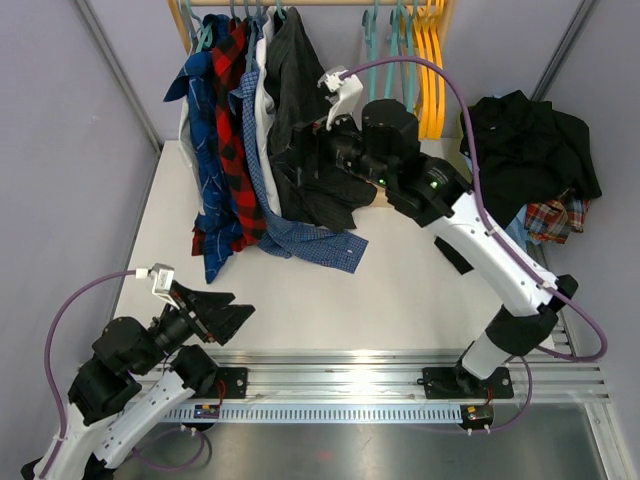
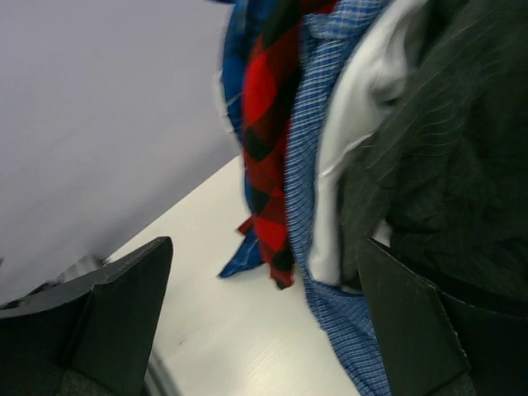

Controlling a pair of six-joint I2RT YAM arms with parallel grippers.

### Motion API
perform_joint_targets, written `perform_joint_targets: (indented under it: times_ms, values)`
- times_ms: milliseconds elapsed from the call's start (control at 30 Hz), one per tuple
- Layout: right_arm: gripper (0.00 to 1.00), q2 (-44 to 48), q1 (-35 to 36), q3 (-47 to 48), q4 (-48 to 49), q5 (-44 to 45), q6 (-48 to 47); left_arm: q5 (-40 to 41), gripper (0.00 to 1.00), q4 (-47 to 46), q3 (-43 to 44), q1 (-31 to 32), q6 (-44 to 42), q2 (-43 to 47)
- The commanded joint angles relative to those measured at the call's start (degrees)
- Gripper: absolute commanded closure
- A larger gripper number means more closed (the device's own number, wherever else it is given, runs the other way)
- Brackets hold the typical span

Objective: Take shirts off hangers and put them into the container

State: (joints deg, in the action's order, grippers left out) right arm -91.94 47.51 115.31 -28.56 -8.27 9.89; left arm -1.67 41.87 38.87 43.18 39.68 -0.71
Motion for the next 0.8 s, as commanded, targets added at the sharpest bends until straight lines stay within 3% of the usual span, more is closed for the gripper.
perform_joint_targets:
  times_ms: [0,133,200,367,567,767]
  values:
    - [0.01,-2.09,3.28,4.58,4.46,21.93,-3.64,0.35,0.01,-0.47,2.17,0.06,-0.13,7.13]
    - [0.01,-6.66,6.89,7.02,12.19,44.86,-7.68,0.53,0.01,0.14,2.52,0.06,-0.22,7.56]
    - [0.01,-10.51,7.34,9.75,12.47,50.43,-8.39,0.7,0.01,0.76,2.96,0.06,-0.31,8.09]
    - [0.04,-20.1,7.34,21.43,12.55,55.82,-12.69,1.14,0.01,1.72,3.4,-0.02,-0.13,9.23]
    - [0.15,-24.6,7.07,24.17,16.33,57.14,-14.11,1.06,0.01,2.52,3.84,0.06,0.22,9.59]
    - [0.18,-28.03,4.79,28.04,16.43,56.44,-13.58,0.62,0.01,3.39,4.72,0.06,0.31,9.68]
